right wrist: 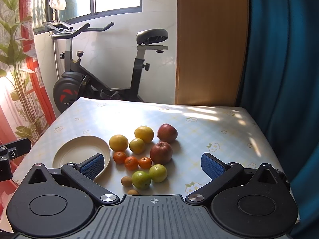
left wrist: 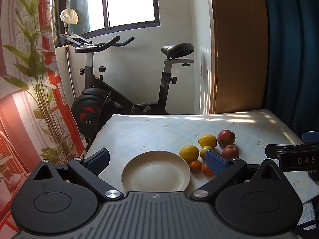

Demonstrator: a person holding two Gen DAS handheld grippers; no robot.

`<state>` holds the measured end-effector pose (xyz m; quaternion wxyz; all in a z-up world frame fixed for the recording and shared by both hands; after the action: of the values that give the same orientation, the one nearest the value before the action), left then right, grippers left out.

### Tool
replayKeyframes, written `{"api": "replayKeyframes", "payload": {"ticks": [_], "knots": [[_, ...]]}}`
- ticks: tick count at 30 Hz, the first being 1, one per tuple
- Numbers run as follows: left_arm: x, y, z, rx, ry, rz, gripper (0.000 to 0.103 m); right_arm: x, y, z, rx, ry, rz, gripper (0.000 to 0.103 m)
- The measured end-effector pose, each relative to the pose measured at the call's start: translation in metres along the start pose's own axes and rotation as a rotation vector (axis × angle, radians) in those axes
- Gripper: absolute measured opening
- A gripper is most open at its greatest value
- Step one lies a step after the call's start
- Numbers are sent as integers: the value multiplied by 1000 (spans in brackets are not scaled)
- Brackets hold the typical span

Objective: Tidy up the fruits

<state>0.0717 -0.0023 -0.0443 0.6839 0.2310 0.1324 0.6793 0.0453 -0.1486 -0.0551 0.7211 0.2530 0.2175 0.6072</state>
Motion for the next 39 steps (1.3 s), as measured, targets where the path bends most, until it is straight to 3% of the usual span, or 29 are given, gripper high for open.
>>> {"api": "replayKeyframes", "payload": {"ticks": [39], "knots": [[-4, 1, 2, -12, -2, -4, 103, -1, 1, 1, -3, 2, -4, 103]]}}
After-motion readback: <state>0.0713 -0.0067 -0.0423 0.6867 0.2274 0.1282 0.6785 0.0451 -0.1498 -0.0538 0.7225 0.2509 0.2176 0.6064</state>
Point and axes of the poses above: each gripper's, at about its wrist camera, not at the fingertips, and y roughly against the way its jaws point, x to its left, z to its top, the point moved 9 cm from there along -y, roughly the way its jaws point
